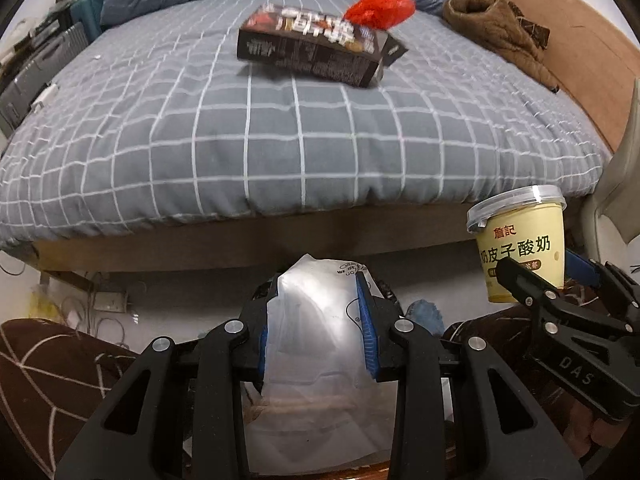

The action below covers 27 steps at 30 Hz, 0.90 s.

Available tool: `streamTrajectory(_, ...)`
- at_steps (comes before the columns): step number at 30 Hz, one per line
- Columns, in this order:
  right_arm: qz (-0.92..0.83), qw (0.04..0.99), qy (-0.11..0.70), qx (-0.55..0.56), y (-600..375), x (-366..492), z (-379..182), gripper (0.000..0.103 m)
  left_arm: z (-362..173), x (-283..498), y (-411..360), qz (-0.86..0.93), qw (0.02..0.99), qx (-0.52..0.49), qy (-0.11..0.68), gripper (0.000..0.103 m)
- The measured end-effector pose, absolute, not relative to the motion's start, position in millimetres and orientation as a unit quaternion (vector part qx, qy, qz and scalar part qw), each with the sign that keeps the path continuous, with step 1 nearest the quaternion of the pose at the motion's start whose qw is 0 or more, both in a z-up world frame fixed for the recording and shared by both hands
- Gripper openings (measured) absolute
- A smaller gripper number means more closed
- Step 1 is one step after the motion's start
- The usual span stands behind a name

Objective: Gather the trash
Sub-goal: 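Carry the white bag and yogurt cup with both tools over the black bin, then open the left tool to drop the bag while the right tool drops the cup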

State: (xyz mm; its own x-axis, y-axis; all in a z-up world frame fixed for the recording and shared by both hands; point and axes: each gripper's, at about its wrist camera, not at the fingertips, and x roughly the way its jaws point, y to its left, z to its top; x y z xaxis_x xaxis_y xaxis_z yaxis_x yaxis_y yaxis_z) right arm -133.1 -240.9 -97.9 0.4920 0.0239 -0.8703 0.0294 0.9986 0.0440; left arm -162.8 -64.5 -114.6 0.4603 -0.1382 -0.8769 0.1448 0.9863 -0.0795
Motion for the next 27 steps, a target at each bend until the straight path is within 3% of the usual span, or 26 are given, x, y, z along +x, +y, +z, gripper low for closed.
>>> streamTrajectory(9, 0.003, 0.833, 0.553, 0.014, -237, -108, -153, 0.069, -169, -136, -60, -0.079, 0.828, 0.003, 0.555, 0.033)
streamTrajectory(22, 0.007, 0.804, 0.593, 0.037, -245, -91, -189, 0.069, -219, -100, -69, -0.081, 0.800, -0.003, 0.594, 0.033)
streamTrajectory(27, 0.009, 0.802, 0.596, 0.034, -246, -93, -195, 0.069, -228, -100, -70, -0.087, 0.794, 0.000, 0.602, 0.041)
